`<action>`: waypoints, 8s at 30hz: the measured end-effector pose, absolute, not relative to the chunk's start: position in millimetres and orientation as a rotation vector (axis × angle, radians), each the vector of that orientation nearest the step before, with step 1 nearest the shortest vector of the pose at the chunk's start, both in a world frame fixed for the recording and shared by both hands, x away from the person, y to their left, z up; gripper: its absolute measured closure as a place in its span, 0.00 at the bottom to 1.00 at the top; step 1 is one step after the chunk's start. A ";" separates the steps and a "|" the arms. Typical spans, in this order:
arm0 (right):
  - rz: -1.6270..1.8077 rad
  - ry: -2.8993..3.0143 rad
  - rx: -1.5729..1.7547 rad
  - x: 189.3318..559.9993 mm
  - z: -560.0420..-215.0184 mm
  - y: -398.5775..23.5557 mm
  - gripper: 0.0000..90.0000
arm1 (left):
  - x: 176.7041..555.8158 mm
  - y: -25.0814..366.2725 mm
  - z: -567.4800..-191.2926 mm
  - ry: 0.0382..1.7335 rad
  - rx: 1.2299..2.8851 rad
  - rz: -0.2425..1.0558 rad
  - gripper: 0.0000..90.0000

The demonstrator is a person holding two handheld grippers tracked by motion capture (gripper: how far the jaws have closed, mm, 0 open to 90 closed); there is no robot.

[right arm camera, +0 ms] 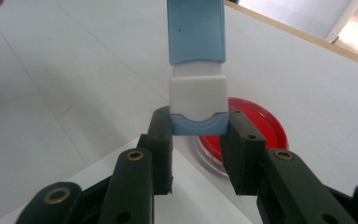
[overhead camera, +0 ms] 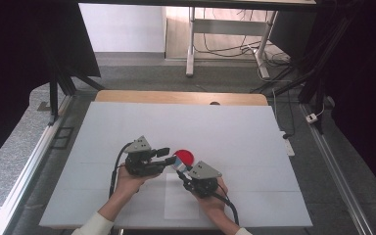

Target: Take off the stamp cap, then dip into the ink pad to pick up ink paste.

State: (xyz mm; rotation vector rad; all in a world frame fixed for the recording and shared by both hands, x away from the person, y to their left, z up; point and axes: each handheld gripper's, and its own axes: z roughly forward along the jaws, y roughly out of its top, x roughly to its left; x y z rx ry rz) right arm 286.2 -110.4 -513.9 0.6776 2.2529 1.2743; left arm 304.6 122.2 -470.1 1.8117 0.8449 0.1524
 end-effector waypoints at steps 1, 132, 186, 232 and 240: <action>1.280 2.244 0.680 286.1 -513.7 -110.6 0.73 | 305.9 123.1 -471.0 0.851 1.809 0.140 0.54; 1.282 2.134 0.817 273.0 -499.7 -281.4 0.72 | 315.6 117.3 -450.9 0.777 1.875 0.219 0.84; 1.252 2.161 0.816 276.6 -506.0 -278.6 0.72 | 355.8 65.6 -500.5 0.827 2.128 0.284 0.84; 1.244 2.173 0.809 276.2 -507.3 -276.4 0.72 | 354.8 58.8 -509.3 0.816 2.191 0.342 0.84; 1.246 2.170 0.810 276.5 -507.1 -277.1 0.72 | 353.0 66.0 -494.9 0.822 2.143 0.372 0.84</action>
